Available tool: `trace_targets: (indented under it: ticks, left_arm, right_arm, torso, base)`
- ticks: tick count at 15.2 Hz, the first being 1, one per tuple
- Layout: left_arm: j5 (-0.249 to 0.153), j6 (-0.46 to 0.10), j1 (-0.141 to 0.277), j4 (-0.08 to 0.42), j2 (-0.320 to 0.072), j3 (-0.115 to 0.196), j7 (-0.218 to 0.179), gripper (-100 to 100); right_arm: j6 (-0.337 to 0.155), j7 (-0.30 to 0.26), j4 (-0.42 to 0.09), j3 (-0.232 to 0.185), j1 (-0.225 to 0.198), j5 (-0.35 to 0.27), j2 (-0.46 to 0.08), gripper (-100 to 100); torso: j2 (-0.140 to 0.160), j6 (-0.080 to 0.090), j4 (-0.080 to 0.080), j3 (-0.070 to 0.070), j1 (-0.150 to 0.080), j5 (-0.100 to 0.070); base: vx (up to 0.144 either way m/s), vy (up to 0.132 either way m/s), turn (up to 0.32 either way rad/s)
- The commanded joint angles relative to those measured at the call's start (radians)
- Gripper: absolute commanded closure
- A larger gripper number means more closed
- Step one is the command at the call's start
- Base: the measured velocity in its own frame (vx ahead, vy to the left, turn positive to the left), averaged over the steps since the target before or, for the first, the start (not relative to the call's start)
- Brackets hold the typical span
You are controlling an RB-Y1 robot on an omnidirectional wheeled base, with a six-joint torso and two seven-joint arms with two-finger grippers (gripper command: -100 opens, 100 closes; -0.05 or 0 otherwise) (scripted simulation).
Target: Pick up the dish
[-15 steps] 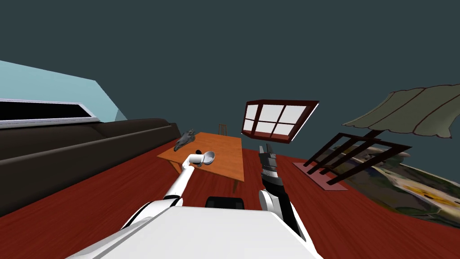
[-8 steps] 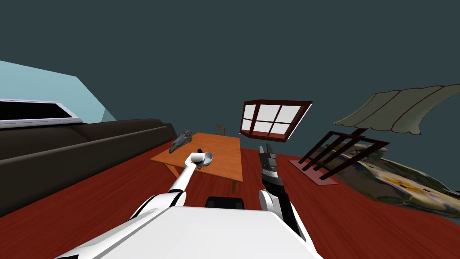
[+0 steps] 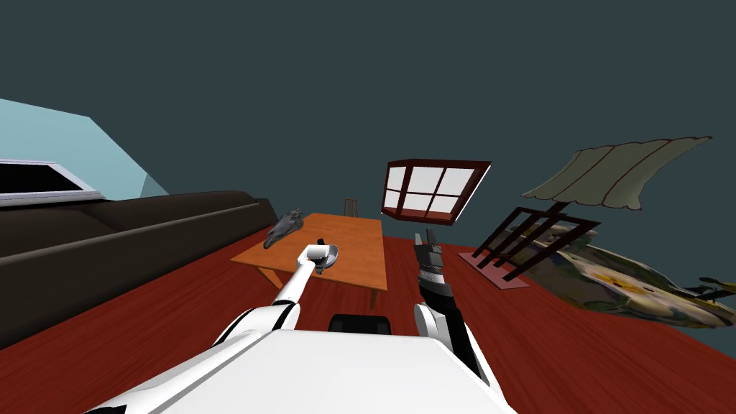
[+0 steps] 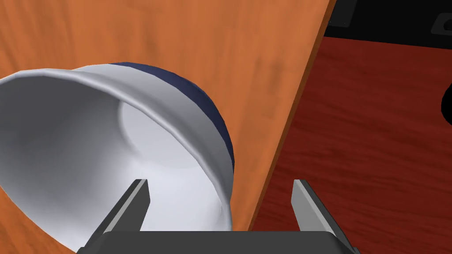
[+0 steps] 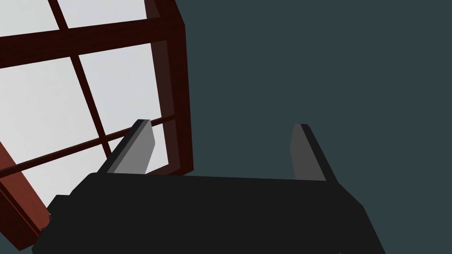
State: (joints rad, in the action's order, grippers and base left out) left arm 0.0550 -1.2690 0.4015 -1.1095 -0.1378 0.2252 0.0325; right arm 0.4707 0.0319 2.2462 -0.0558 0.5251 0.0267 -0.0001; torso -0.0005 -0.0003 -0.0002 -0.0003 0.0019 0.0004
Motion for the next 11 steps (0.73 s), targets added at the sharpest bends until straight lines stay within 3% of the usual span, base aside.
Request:
trace_targets:
  ticks: [1,3,4,8,11]
  left_arm:
    - [0.004,0.033,-0.002,0.03,0.002,-0.001,-0.015,-100]
    - [0.005,0.024,-0.004,0.019,0.004,-0.002,-0.012,-100]
    - [0.005,0.028,-0.005,0.021,0.004,-0.002,-0.015,100]
    - [0.005,0.028,-0.005,0.021,0.004,-0.002,-0.015,100]
    - [-0.006,-0.032,0.01,-0.024,-0.005,0.002,0.016,100]
  right_arm:
    - [0.0,0.0,0.0,0.0,0.0,0.0,0.0,0]
    - [0.0,0.0,0.0,0.0,0.0,0.0,0.0,0]
    - [0.0,0.0,0.0,0.0,0.0,0.0,0.0,0]
    - [0.0,0.0,0.0,0.0,0.0,0.0,0.0,0]
    - [0.0,0.0,0.0,0.0,0.0,0.0,0.0,0]
  torso:
    - [0.0,0.0,0.0,0.0,0.0,0.0]
    - [0.0,0.0,0.0,0.0,0.001,0.0]
    - [0.0,0.0,0.0,0.0,0.0,0.0]
    - [0.0,0.0,0.0,0.0,-0.002,0.0]
    - [0.001,-0.001,0.001,0.001,-0.004,-0.002]
  base:
    - [0.005,0.037,-0.059]
    - [0.008,0.034,-0.049]
    - [0.002,0.01,-0.002]
    - [0.0,0.0,0.0]
    - [-0.011,-0.039,0.112]
